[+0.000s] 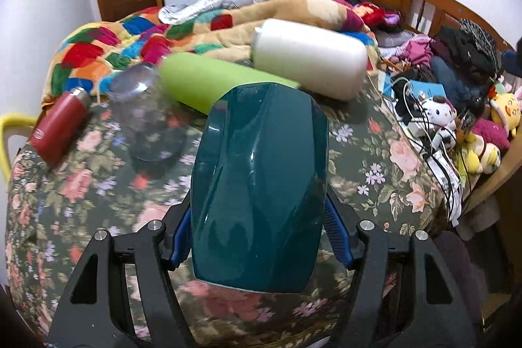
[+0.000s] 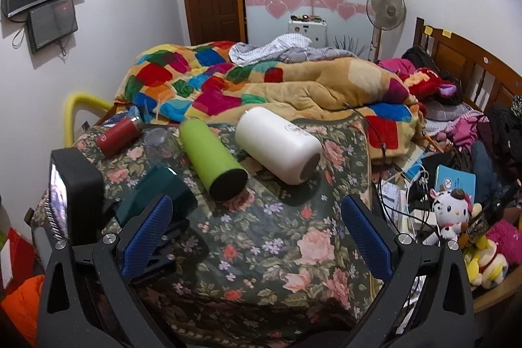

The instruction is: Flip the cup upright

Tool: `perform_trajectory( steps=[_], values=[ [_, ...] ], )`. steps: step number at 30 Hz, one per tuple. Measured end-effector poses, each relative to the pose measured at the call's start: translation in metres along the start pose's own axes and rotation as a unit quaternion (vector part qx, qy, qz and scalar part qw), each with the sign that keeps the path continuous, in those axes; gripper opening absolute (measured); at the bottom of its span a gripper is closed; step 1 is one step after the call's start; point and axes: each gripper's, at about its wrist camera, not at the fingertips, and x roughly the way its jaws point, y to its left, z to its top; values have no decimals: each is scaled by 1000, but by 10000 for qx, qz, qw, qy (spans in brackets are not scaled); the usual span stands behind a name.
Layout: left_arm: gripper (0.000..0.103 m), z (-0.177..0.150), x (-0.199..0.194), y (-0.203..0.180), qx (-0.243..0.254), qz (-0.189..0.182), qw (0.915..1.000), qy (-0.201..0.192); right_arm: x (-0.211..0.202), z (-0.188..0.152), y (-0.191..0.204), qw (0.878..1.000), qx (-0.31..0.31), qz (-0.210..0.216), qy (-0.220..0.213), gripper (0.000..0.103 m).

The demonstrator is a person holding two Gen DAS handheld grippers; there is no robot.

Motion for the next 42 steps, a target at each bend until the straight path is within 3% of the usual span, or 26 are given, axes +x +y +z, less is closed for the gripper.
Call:
perform_trajectory(
  steps=[13,23,25,29,35,42],
  values=[
    [68,-11,31,-7,54,86,9997,243,20,-12,-3,9993,-52,-18,373,103],
    [68,-13,32,-2,-124,-225,9981,563,22,-13,5,9989,-115,-5,462,103],
    [70,-13,27,-1,-136,-291,9980,537,22,-13,6,9989,-118,-11,454,103],
    [85,-16,7,-1,0,-192,9991,369,19,-12,10,9990,-152,-41,428,103],
    [87,-20,-34,15,-70,-88,9999,48,18,-10,16,9989,-19,132,457,103],
    [89,-28,-78,68,-535,690,9955,-356,39,-11,29,9961,183,426,755,103]
  ],
)
